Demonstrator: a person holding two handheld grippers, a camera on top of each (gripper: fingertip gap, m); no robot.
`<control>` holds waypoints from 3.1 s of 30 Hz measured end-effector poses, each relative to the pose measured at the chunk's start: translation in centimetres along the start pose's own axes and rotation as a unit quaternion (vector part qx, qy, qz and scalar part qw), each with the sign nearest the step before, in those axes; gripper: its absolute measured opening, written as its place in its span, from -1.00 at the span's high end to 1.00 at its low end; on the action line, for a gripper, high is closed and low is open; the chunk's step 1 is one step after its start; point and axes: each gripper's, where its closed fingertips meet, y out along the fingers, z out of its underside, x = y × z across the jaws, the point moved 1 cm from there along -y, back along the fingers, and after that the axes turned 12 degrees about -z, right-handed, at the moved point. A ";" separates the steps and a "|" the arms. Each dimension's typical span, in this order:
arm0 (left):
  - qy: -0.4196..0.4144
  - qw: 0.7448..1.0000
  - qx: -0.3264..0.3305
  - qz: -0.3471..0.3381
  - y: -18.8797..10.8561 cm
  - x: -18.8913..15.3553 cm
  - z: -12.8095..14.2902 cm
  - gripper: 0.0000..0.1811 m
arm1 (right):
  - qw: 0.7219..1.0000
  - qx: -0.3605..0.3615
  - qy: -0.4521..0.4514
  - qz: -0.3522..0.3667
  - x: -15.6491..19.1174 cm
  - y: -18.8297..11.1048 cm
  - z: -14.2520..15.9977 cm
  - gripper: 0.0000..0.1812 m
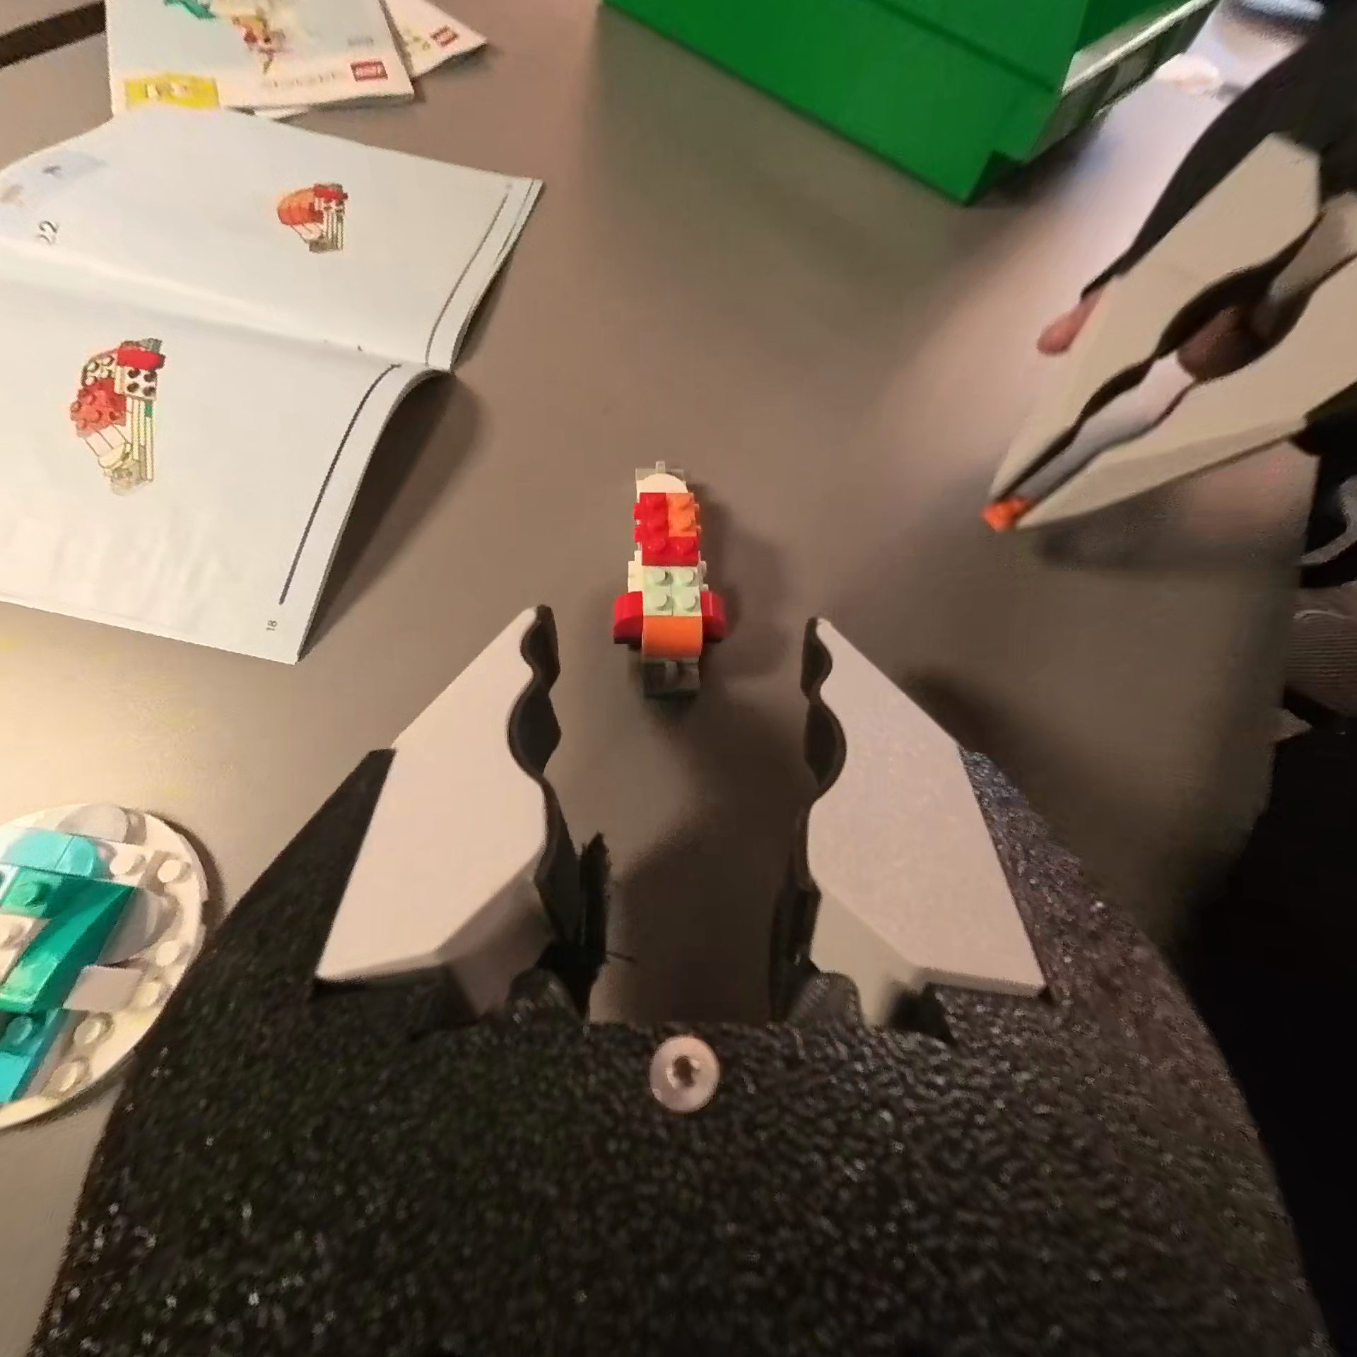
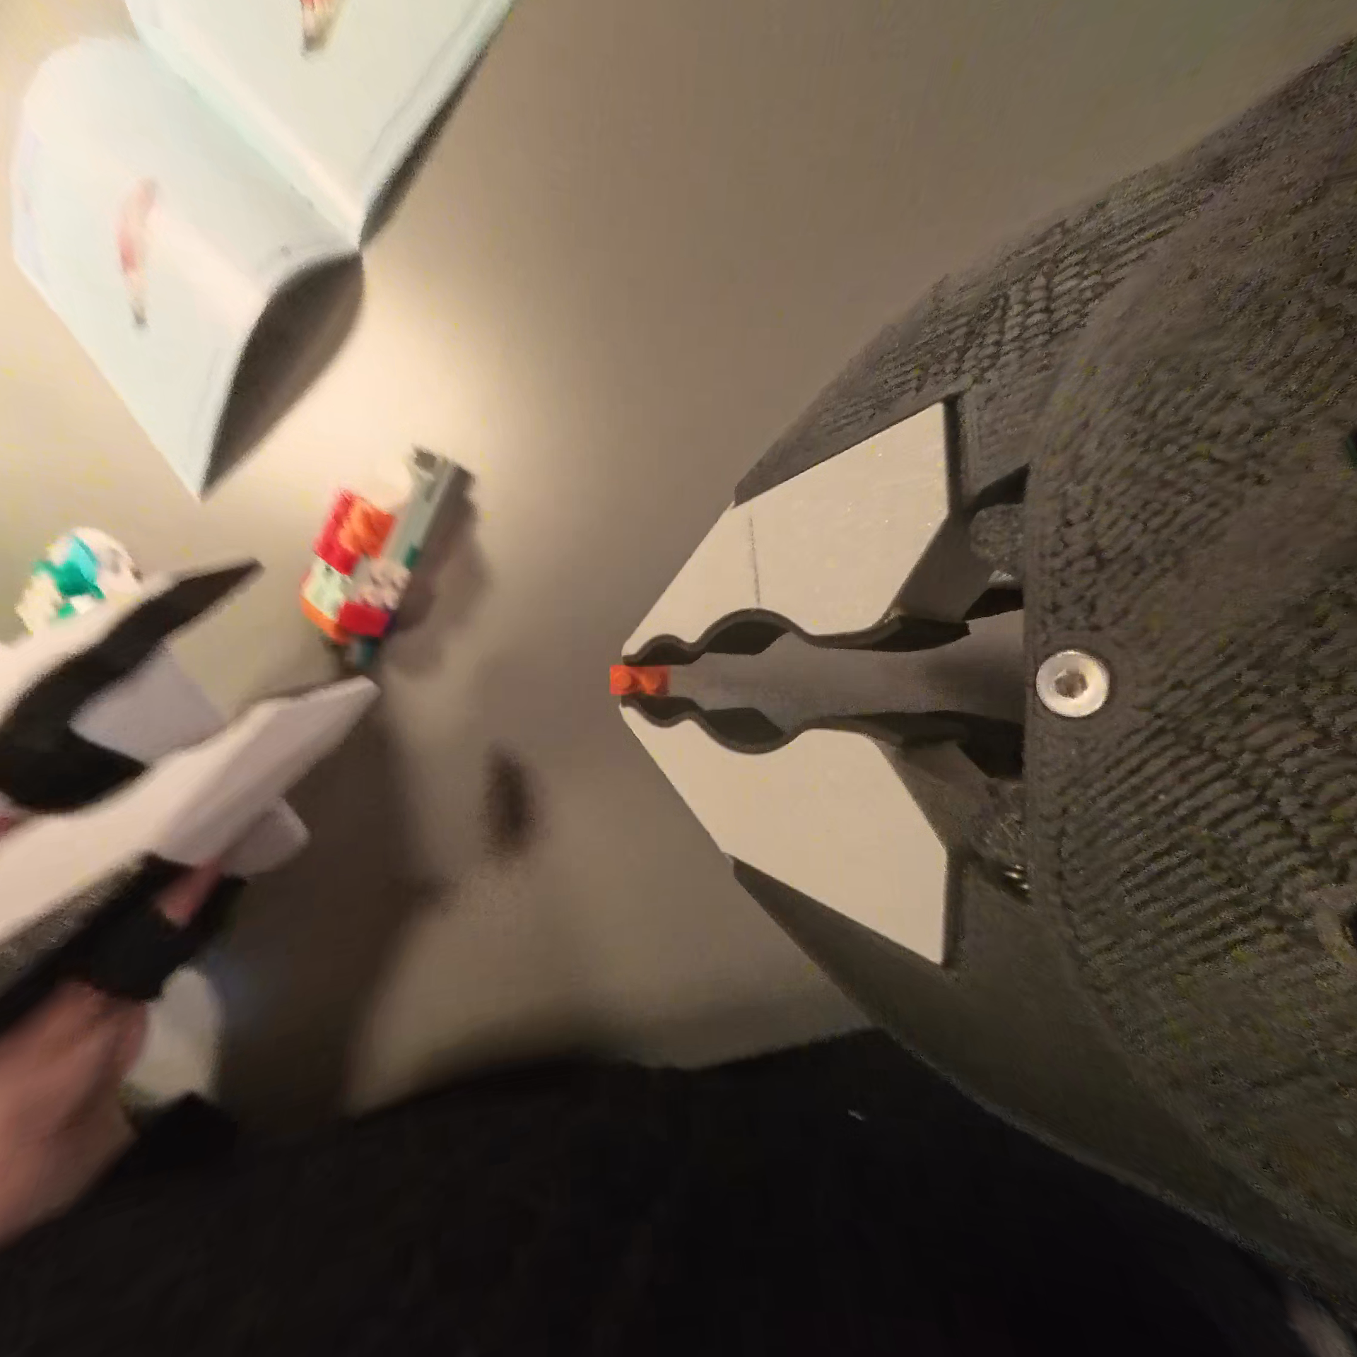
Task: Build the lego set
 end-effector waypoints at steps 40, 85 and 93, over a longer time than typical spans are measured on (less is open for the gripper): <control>0.029 0.998 0.040 -0.025 1.6 0.2 1.0 0.63 | 0.964 -0.107 0.196 0.145 -6.3 2.9 -6.4 0.93; 0.025 0.999 0.040 -0.020 1.8 0.2 0.8 0.65 | 0.964 -0.056 0.172 0.196 -6.3 4.6 -7.2 0.93; 0.028 0.999 0.040 -0.019 1.8 0.2 0.8 0.65 | 0.961 -0.052 0.189 0.193 -6.9 4.4 -6.5 0.93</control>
